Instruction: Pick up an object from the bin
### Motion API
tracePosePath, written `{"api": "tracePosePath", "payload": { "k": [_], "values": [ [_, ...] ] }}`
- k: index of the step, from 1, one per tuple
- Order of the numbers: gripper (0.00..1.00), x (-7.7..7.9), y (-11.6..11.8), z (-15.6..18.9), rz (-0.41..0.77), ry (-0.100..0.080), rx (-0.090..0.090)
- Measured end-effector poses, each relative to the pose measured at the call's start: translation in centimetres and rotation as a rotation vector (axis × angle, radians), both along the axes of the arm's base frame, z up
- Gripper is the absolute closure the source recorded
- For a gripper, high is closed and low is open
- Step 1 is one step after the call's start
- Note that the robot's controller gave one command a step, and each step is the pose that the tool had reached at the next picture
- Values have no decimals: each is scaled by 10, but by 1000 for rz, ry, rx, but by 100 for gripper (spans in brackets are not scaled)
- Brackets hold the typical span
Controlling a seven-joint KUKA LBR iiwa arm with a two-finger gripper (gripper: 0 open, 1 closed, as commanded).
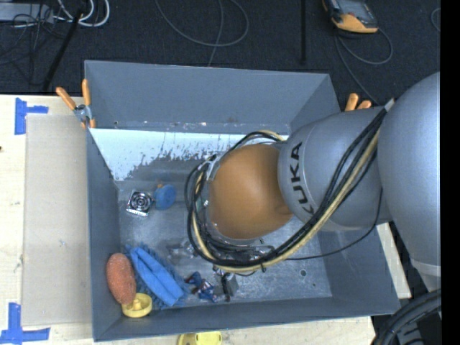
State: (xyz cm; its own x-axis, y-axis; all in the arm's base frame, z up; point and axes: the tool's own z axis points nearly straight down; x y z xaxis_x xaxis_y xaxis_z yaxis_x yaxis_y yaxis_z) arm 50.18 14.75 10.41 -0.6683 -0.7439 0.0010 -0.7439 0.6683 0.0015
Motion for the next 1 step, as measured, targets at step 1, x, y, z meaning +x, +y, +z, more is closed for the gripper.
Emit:
{"api": "tracePosePath", "payload": {
  "k": [1],
  "values": [
    [0,10,9,11,-253,-1,0]
  ]
}}
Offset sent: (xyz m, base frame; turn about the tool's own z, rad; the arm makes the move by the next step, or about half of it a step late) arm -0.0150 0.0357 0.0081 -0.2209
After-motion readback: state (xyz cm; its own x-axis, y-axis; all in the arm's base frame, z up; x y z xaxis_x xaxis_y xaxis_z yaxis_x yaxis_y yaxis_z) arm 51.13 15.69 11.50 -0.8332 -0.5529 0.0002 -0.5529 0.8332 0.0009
